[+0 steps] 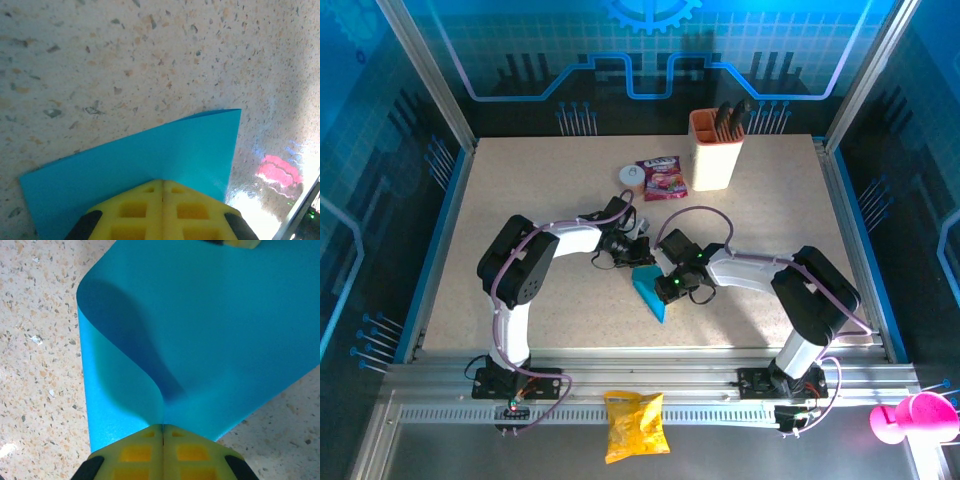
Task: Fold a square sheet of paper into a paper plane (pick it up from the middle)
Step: Third fold the triangle at the center of the table.
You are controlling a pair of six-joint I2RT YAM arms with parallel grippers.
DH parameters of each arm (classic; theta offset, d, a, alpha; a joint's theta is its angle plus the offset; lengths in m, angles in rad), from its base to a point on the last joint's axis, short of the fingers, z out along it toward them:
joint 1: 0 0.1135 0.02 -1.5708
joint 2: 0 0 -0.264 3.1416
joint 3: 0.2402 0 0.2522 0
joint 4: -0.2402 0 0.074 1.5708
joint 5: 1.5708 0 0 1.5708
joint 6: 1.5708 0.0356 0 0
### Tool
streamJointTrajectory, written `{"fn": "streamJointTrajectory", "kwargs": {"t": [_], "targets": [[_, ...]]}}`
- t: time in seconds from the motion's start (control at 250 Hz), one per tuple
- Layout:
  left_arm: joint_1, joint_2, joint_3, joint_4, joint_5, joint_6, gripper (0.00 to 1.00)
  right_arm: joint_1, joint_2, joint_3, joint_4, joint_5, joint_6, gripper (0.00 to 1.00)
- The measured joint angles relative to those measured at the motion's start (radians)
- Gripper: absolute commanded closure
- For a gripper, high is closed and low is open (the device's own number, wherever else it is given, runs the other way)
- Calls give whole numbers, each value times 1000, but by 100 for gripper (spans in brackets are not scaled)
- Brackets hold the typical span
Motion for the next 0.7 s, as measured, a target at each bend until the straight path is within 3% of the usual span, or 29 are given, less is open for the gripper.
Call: {"fn": "streamJointTrajectory", "kwargs": {"t": [0.699], "targets": [[-5, 2, 3, 0, 0, 0, 100, -15, 28, 0, 15, -23, 0, 100]]}}
